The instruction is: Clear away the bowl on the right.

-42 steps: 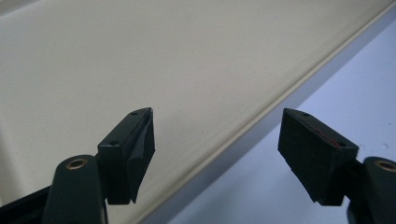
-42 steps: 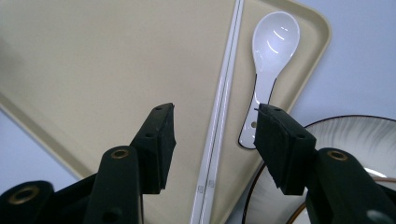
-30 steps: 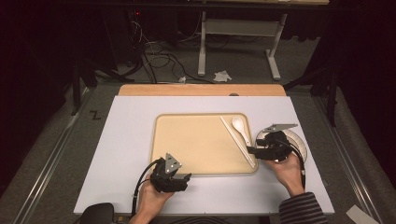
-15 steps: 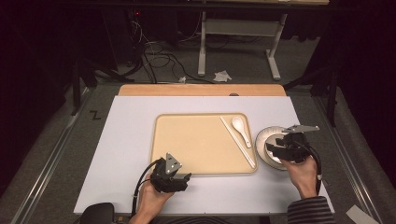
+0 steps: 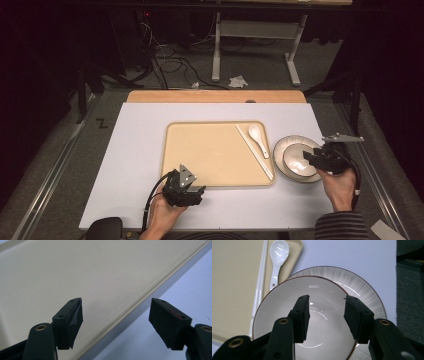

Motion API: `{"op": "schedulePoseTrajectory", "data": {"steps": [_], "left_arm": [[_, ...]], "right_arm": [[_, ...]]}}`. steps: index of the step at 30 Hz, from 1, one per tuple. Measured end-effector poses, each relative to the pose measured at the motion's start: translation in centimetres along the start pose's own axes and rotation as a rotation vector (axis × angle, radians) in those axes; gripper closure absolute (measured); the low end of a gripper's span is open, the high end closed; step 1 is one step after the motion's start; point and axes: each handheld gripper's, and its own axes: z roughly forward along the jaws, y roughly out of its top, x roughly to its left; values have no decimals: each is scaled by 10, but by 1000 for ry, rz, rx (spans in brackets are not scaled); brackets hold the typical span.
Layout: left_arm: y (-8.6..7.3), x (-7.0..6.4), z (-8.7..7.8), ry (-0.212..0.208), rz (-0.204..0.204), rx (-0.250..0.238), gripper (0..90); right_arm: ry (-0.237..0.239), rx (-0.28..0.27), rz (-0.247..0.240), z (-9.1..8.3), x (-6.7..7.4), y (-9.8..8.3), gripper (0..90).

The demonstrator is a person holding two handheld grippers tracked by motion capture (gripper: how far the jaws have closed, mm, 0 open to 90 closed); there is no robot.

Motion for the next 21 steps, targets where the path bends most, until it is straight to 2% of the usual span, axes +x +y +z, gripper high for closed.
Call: {"op": "schedulePoseTrajectory", "data": {"steps": [1, 5, 8, 11, 13, 15, 21], "left_arm": [[0, -1, 0, 1, 1, -2, 276], [-2, -2, 2, 1, 4, 0, 277], [-3, -2, 3, 4, 10, 7, 278], [-3, -2, 3, 5, 11, 6, 279], [-2, -2, 2, 7, 9, 5, 279], [-2, -2, 2, 7, 10, 5, 281], [-2, -2, 2, 6, 16, 0, 285]], "right_arm": [[-14, -1, 9, -2, -5, -2, 570], [-19, -6, 33, -5, -13, -5, 573], [-54, -6, 50, -7, -22, -9, 573], [-72, -15, 89, -9, -34, -14, 573], [-77, -20, 94, -11, -37, -15, 574], [-103, -25, 110, -13, -41, -16, 573], [-117, -22, 126, -15, -46, -19, 568]]}}
